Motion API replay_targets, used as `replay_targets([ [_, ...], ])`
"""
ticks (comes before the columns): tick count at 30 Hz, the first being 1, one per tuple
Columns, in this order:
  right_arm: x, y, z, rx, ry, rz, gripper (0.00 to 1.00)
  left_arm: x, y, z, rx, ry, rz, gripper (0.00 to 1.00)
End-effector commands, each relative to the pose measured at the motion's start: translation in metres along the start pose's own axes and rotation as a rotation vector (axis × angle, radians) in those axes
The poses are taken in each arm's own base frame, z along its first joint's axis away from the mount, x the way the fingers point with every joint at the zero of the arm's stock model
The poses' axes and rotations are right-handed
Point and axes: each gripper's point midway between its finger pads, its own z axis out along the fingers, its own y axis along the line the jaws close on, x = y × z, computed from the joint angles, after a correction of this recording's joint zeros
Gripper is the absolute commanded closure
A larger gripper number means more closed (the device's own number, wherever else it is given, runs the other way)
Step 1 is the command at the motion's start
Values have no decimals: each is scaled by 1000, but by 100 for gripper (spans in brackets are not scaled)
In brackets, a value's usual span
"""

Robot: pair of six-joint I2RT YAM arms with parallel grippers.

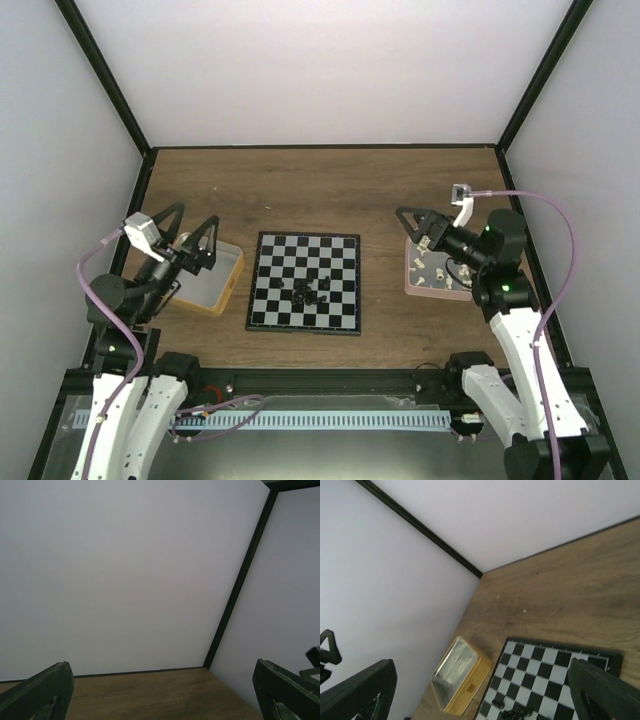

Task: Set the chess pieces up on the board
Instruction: Pick up the chess piece from the chessboard.

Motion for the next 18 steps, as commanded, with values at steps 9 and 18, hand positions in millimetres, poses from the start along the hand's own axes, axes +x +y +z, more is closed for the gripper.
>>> replay_targets([
  [9, 14, -6, 25, 33, 147, -43, 14, 29, 26, 16, -77, 93, -41, 0],
  [18, 74, -20, 69, 187, 299, -17, 21, 9, 27, 17, -115, 60, 35, 0],
])
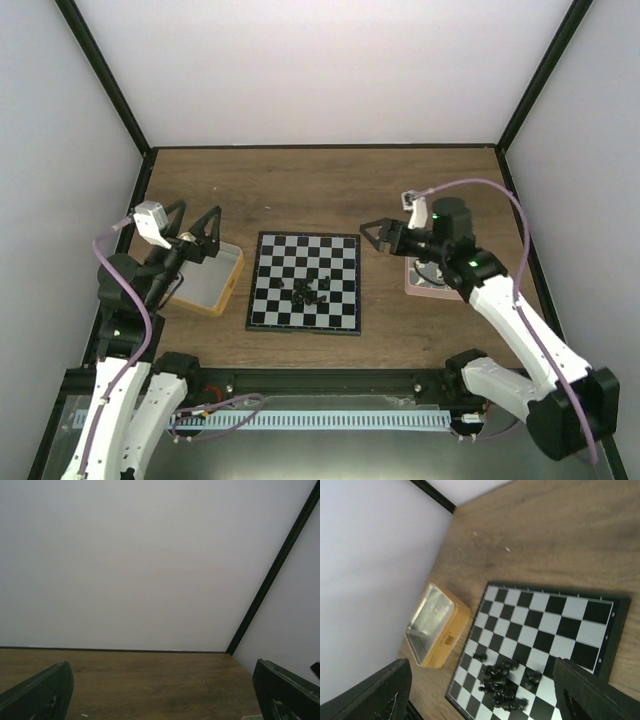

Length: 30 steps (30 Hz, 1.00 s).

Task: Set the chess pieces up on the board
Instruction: Pick up the chess piece from the chessboard.

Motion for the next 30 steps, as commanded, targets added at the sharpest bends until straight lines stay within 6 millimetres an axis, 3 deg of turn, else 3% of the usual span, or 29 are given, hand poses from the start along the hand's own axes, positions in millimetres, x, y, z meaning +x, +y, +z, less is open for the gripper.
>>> replay_targets([
  [1, 12, -10, 28, 146, 48, -11, 22, -23, -7, -3, 6, -61, 65, 0],
  [8, 61, -24, 73, 322, 228, -115, 31, -31, -8, 0, 8, -85, 79, 0],
  [14, 104, -32, 98, 383, 374, -176, 55, -19, 0, 3, -11, -75, 76, 0],
  [19, 133, -38, 120, 397, 485, -197, 56, -16, 6, 3, -38, -64, 81, 0],
  [25, 152, -44, 137, 429, 556, -213, 56, -13, 7, 3, -38, -52, 73, 0],
  [30, 152, -49, 145, 473, 546, -237, 61, -10, 7, 4, -38, -46, 70, 0],
])
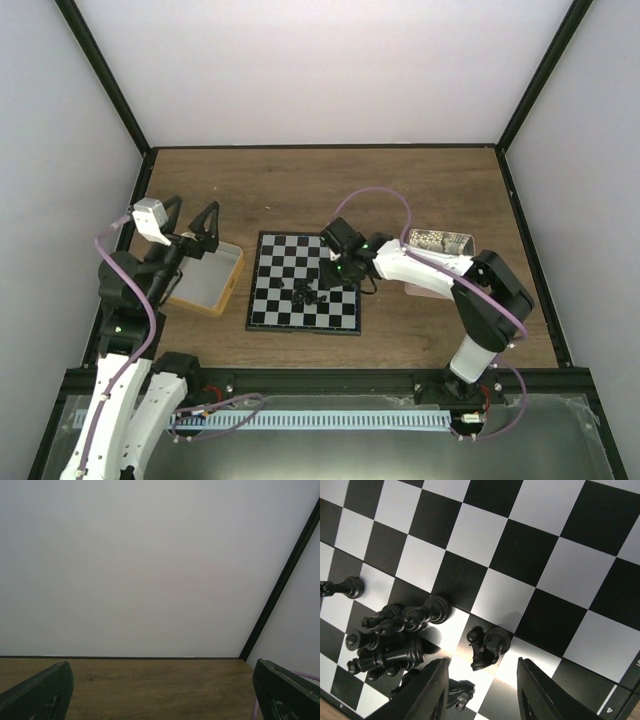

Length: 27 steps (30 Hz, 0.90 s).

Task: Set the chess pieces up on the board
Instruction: Pick up the chess piece from the chessboard.

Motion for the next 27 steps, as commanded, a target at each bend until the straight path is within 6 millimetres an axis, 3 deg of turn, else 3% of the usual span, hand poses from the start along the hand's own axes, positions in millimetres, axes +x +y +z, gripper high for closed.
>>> replay_targets([
  [1, -14, 5, -2, 39, -39, -18, 63, 1, 2, 0, -4, -7, 14, 0],
  [12, -14, 4, 13, 48, -16, -24, 72, 4, 3, 1, -7, 1, 10, 0],
  [19, -18, 2, 19, 62, -29, -21, 83, 3, 4, 2, -8, 1, 11, 0],
  [27, -44, -6, -1, 127, -172, 4, 88, 5, 5, 3, -12, 5, 11, 0],
])
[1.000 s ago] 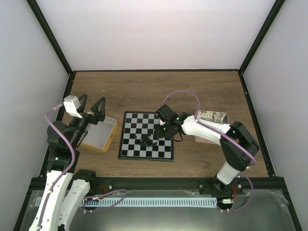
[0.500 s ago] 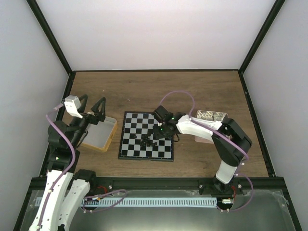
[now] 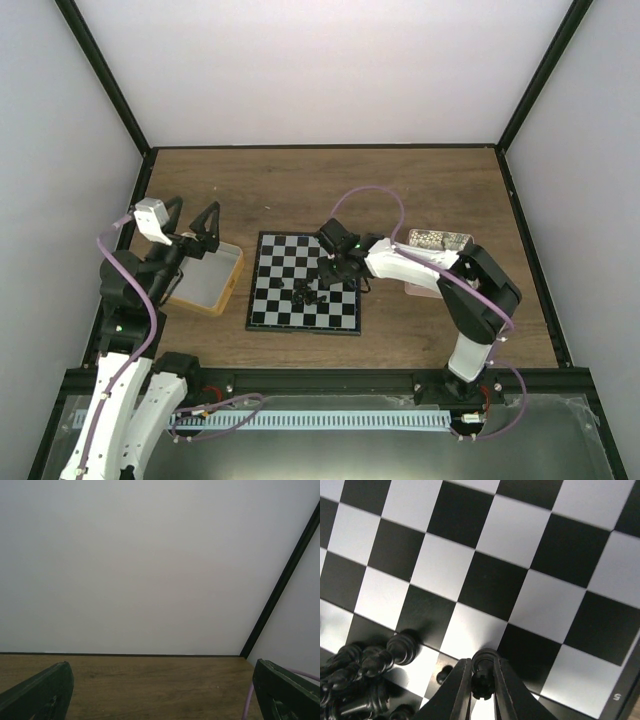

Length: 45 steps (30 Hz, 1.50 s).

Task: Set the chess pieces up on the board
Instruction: Pick up the chess piece from the chessboard, then place the chess piece on the chessboard.

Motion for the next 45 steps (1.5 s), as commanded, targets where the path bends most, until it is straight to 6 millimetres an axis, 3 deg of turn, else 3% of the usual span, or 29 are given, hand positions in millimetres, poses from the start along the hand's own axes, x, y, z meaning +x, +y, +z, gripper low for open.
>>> replay_targets([
  [1, -38, 3, -24, 29, -160, 24, 87, 0, 2, 1, -6, -7, 13, 0],
  [12, -57, -24, -41, 107, -238, 58, 87, 2, 4, 3, -8, 0, 12, 0],
  [26, -82, -71, -13, 107, -180, 134, 87, 5, 6, 6, -12, 11, 9, 0],
  [33, -96, -77, -2, 112, -174, 132, 87, 8, 7, 7, -16, 18, 7, 0],
  [45, -98, -89, 11, 154, -146, 143, 82, 9, 9, 9, -20, 26, 5, 0],
])
